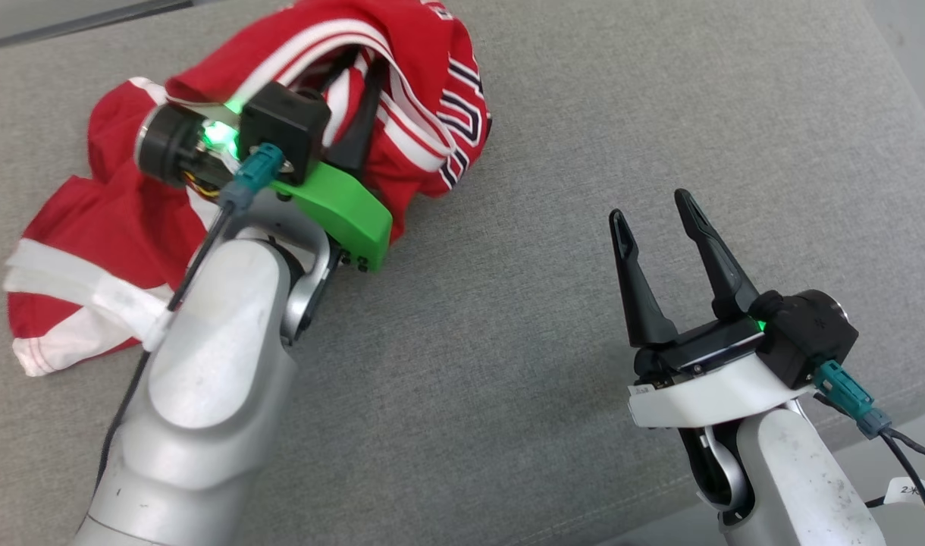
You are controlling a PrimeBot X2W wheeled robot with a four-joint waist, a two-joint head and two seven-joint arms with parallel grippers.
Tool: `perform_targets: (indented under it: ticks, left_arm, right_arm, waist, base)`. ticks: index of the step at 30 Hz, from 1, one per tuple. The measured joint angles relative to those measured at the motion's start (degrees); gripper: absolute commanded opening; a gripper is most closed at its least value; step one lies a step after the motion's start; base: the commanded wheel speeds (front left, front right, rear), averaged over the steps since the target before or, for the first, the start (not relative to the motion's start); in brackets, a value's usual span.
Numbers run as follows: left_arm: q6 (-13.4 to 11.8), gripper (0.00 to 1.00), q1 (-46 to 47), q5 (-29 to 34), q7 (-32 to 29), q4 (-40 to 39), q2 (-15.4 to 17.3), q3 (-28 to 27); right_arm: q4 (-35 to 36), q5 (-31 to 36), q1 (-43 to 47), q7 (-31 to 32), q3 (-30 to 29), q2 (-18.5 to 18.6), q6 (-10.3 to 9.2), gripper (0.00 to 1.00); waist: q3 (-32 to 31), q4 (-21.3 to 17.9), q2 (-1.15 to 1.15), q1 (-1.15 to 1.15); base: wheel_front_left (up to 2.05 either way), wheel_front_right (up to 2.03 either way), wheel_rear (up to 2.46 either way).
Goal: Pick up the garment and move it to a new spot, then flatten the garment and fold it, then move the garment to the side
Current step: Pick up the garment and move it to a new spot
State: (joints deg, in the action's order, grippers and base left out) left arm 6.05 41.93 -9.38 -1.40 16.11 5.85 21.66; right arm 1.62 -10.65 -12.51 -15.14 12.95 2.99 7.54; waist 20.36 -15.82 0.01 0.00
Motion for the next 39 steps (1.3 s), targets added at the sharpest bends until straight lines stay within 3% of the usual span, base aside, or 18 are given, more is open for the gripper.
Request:
perform_targets:
  ticks: [5,6,7,8,13,21,30,35,39]
  left_arm:
    - [0.57,0.0,-0.16,-0.05,2.45,11.71,-0.82,4.2]
    - [0.58,0.12,-0.16,0.08,3.33,13.07,-1.01,4.64]
    - [0.58,0.44,-0.15,0.22,3.87,14.56,-1.24,5.25]
    - [0.58,1.0,-0.17,0.19,4.67,15.91,-1.47,5.59]
    - [-0.02,1.0,-0.67,-1.03,10.46,17.61,-2.34,6.6]
    - [-4.36,1.0,-8.93,-3.16,15.61,10.88,-2.75,6.03]
    - [-9.81,1.0,-24.52,-6.15,16.42,-2.66,-0.25,-1.56]
    - [-10.98,1.0,-32.23,-6.64,16.46,-10.48,0.11,-6.94]
    - [-11.36,1.0,-36.96,-5.67,16.51,-11.88,-0.41,-9.5]
  right_arm:
    - [0.54,-1.31,-0.74,0.0,1.2,-0.04,0.0,1.0]
    - [0.55,-1.43,-0.74,0.0,1.35,-0.04,0.0,1.0]
    - [0.59,-1.51,-0.74,0.0,1.43,-0.05,0.0,1.0]
    - [0.62,-1.72,-0.74,0.0,1.54,-0.03,0.0,1.0]
    - [0.76,-2.78,-0.65,0.0,1.88,-0.08,0.0,1.0]
    - [-0.82,-0.87,0.61,0.0,1.9,-0.14,0.0,1.0]
    - [-2.68,2.4,3.03,0.0,2.87,-0.18,0.0,1.0]
    - [-3.26,3.89,4.78,0.0,2.76,-0.19,0.0,1.0]
    - [-3.7,4.3,6.27,0.0,2.35,-0.19,0.0,1.0]
  waist:
    - [2.69,-2.82,0.0,0.0]
    - [3.06,-3.27,0.0,0.0]
    - [3.47,-3.76,0.0,0.0]
    - [3.86,-4.18,0.0,0.0]
    - [4.13,-5.02,0.0,0.0]
    - [0.77,-3.41,0.0,0.0]
    - [-4.95,3.32,0.0,0.0]
    - [-7.97,7.53,0.0,0.0]
    - [-10.18,10.21,0.0,0.0]
  base:
    - [0.0,0.0,0.0]
    - [0.0,0.0,0.0]
    - [0.0,0.0,0.0]
    - [0.0,0.0,0.0]
    - [0.0,0.0,0.0]
    - [0.0,0.0,0.0]
    - [0.0,0.0,0.0]
    - [0.0,0.0,0.0]
    - [0.0,0.0,0.0]
